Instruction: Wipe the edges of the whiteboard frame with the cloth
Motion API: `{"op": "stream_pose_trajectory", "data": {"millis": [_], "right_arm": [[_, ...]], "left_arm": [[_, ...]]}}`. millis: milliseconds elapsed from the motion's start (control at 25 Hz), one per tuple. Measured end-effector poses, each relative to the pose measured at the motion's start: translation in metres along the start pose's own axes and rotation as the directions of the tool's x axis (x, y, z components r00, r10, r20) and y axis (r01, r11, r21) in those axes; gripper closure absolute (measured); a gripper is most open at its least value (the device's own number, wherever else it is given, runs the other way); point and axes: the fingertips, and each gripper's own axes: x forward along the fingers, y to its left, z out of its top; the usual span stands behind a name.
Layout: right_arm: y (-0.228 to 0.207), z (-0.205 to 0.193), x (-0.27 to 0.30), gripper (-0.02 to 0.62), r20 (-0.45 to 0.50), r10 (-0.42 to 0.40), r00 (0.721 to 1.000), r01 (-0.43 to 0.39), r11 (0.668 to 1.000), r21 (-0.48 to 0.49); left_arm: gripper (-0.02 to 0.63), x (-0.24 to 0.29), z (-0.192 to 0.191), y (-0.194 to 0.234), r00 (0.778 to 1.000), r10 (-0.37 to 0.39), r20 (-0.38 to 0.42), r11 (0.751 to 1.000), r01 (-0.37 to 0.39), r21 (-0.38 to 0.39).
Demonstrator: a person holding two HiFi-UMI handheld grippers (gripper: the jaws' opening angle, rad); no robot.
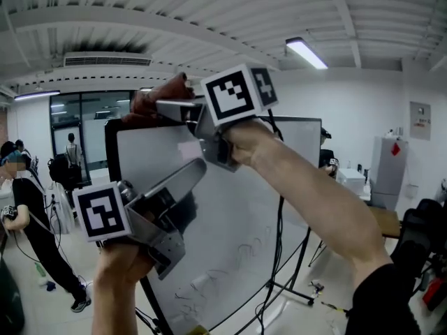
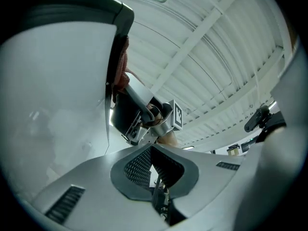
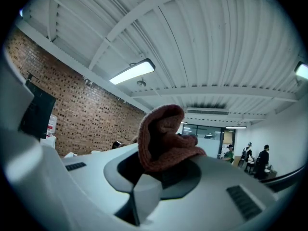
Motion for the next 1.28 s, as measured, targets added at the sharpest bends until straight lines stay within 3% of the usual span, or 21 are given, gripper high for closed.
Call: {"op": "stream_pose_trajectory", "data": {"millis": [200,440,920,1280], "right_arm": [[-0.008,-0.004,-0.004,0.517,0.018,0.047,0.999,-0.048,0.999,0.023],[-0.009,-0.004,-0.003,0.517,0.037,0.057,0.998,-0.058,0.998,0.034],[-0.030,-0.008,-0.017,0.517,0.047,-0.042,0.998,0.039,0.998,0.055],[-0.053,-0.013,-0.038,0.517,0.054,-0.012,0.998,0.010,0.999,0.051]], "left_arm": [[0.609,0.010,-0.011,0.010,0.999,0.042,-0.016,0.999,-0.042,0.016],[0.609,0.007,-0.020,0.016,0.997,0.037,-0.064,0.999,-0.037,0.010],[0.609,0.004,-0.038,0.005,0.986,-0.082,-0.145,0.997,0.079,-0.026],[0.609,0.029,-0.047,0.026,0.988,-0.046,-0.147,0.999,0.044,-0.022]]}}
